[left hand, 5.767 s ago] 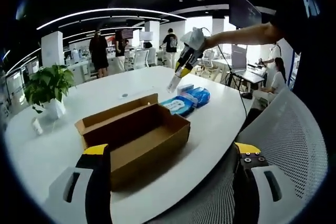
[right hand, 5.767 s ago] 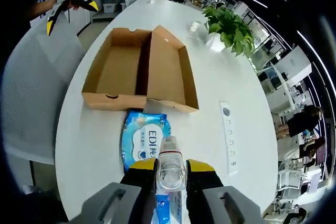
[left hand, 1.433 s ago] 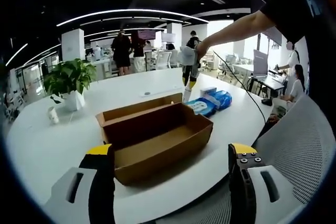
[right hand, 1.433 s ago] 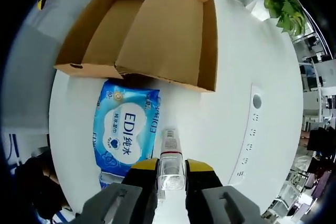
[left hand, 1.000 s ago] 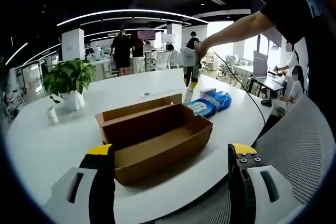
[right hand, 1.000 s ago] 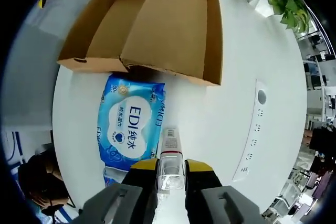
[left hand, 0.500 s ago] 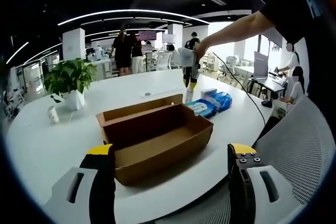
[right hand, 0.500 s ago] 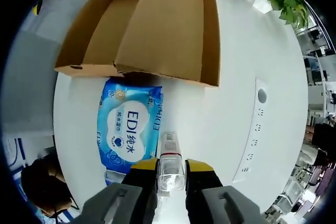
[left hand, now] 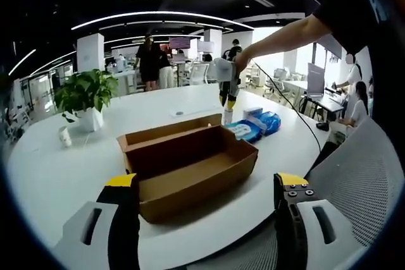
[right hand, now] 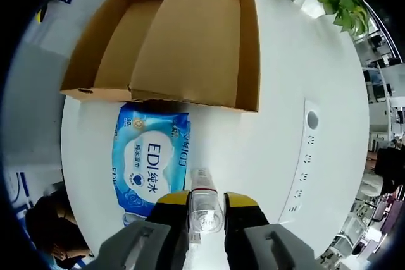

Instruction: Operate the shoe box by opening the lid, removing the specified soft item, and placing it in the target area until the item is outside and the box remains undamaged.

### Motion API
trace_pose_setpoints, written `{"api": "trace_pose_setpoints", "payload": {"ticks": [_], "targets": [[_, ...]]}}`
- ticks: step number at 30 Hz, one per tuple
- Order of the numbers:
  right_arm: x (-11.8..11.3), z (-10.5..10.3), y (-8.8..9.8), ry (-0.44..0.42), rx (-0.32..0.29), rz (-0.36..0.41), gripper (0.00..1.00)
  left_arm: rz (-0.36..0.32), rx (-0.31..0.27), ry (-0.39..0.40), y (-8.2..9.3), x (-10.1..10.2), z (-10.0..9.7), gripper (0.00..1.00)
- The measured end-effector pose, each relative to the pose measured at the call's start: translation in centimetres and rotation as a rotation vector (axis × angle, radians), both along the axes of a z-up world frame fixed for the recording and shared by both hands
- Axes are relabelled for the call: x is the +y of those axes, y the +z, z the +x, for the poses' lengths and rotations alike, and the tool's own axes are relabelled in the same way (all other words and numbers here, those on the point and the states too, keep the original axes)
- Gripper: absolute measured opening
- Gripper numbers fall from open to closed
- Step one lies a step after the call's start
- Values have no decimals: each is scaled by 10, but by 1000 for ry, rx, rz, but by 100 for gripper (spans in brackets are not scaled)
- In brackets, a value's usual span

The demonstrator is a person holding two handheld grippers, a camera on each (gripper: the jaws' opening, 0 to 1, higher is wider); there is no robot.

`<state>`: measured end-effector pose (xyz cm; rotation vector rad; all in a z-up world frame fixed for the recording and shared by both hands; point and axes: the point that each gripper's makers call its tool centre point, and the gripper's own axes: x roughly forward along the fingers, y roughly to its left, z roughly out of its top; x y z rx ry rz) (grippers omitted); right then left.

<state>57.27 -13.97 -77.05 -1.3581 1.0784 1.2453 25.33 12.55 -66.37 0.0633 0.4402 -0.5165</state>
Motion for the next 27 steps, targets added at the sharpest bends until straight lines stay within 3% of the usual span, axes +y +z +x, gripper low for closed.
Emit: {"api": "trace_pose_setpoints", "payload": {"ticks": [5,8,27], "targets": [[0,6,-1,-17,-15,24,24,3,2,3,-1,1,0,91],[4,-3,4,-17,-23,40,26,8,4,13,-1,3,1,90],[25,-2,21,-110,-96,182,34,35,49,73,-8,11,3,84]]}}
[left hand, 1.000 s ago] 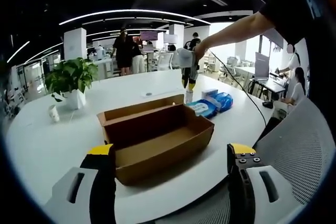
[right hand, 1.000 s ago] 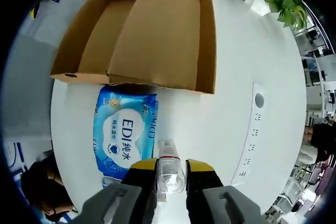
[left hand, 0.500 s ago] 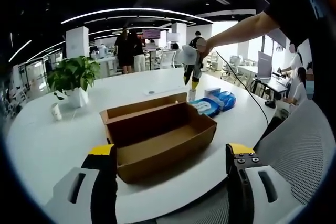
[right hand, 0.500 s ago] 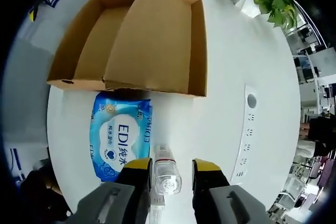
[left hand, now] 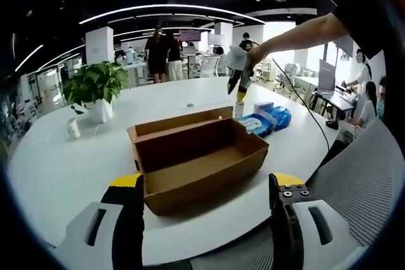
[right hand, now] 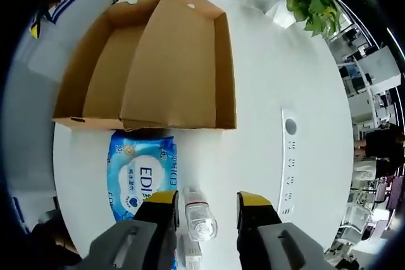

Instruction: Operate the shoe box by opening the lid, removing the specified soft item, and placing it in the target area until the item is outside and the box remains undamaged.

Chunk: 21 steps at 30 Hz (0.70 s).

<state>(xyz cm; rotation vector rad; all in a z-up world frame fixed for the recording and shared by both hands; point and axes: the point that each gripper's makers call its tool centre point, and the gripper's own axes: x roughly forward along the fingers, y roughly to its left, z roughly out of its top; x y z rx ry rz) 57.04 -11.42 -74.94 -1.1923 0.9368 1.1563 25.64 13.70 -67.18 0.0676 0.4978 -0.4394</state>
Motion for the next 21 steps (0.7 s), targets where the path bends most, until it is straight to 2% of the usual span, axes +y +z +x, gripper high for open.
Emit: {"api": "trace_pose_setpoints", "payload": {"ticks": [7,11,21], "targets": [[12,5,5,-67,-12,86,33,3,28,4,-5,2,-1,84],[18,-2,8,-122,-6,129,32,-13,36,14,-3,5,0,77],[26,6,7,-241,-48,223,30,-2,54,23,-9,17,11,79]]}}
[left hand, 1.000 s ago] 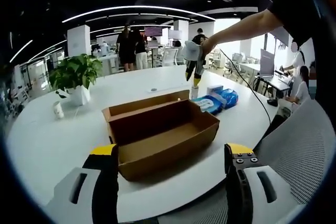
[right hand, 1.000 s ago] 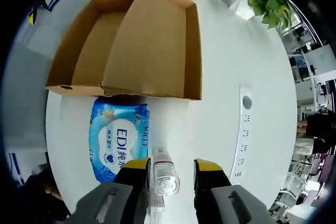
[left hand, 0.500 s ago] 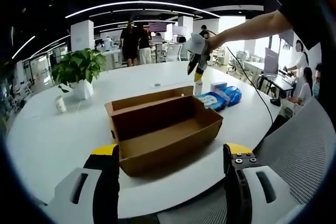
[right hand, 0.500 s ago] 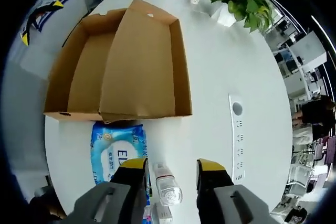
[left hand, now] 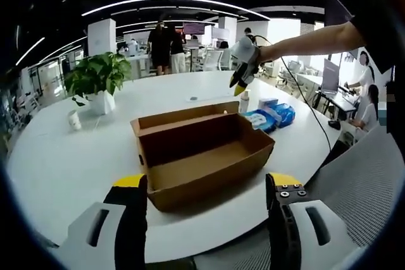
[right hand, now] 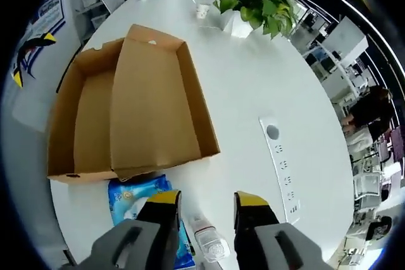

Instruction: Operate the shoe box by opening the lid, removing the specified soft item, and placing it in the target area until the item is outside and the box remains undamaged.

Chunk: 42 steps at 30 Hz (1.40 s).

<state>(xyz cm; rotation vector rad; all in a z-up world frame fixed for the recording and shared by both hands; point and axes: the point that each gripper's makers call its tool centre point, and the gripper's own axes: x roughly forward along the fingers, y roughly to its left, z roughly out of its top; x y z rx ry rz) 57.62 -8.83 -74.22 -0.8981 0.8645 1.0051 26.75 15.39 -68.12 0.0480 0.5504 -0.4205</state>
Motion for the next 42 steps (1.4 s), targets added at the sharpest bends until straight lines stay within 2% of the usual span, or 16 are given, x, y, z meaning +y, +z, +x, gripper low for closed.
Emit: {"api": "trace_pose_setpoints", "payload": {"ticks": [6,9,12,15,20,24,27,32,36,42], "targets": [[1,6,-4,-87,-24,44,27,25,24,13,-13,14,9,72],[6,6,-1,-158,-26,107,25,2,31,29,-17,18,14,72],[9,10,-1,-196,-34,142,24,-9,38,54,-21,24,20,68],[13,6,2,-256,-13,202,22,-22,41,75,-23,29,27,64],[19,1,-1,-300,4,239,21,-27,55,112,-31,40,40,59],[19,3,-8,-332,-11,248,21,-28,73,145,-38,50,48,54],[20,2,-6,-373,-11,275,19,-30,97,167,-45,56,51,49],[25,1,-10,-488,43,377,17,-37,135,201,-58,64,54,45],[29,1,-14,-543,67,416,15,-44,169,226,-67,70,54,37],[32,-7,-21,-631,112,464,13,-54,189,252,-75,73,56,27]]}}
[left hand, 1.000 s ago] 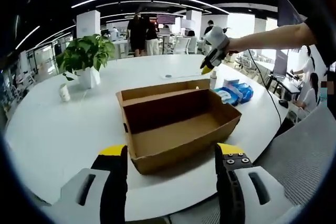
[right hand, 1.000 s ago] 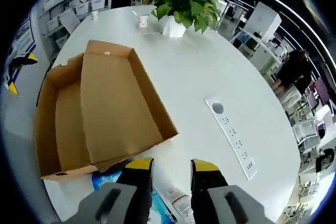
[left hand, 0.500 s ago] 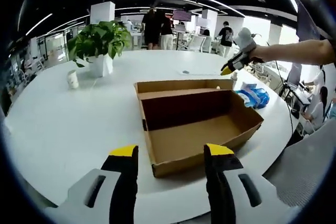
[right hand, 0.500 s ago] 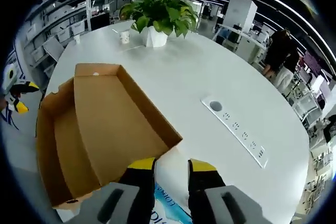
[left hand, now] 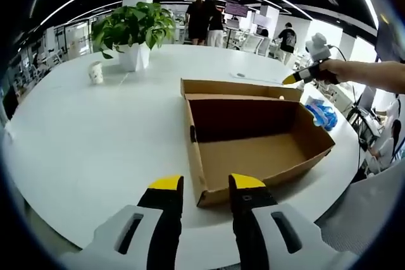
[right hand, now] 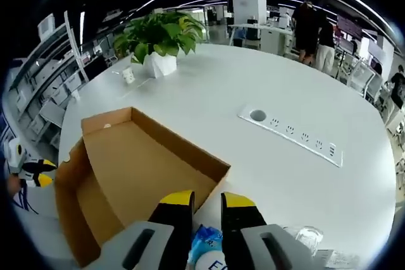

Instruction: Operate the shoe box by opening the lid, removing the specified soft item, and placing it in the target area until the item is outside and the box remains undamaged.

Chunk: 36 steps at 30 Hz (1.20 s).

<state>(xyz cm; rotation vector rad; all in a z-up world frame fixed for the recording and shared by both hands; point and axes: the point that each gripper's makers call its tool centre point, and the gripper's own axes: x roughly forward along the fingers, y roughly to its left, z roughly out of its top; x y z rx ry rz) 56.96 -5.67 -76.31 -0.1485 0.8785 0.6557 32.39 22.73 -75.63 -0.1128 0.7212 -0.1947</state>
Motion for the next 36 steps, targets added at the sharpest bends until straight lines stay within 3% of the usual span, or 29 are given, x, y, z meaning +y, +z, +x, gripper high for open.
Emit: {"api": "trace_pose_setpoints", "payload": {"ticks": [5,9,21,36], "targets": [[4,-2,-6,-111,68,93,12,-21,14,21,-6,1,4,14],[6,-4,-13,-116,73,85,12,-21,26,27,-10,0,6,6],[7,-8,-22,-237,156,161,5,-73,42,55,-17,7,9,5],[6,-7,-12,-231,114,161,0,-107,26,84,-19,8,11,4]]}}
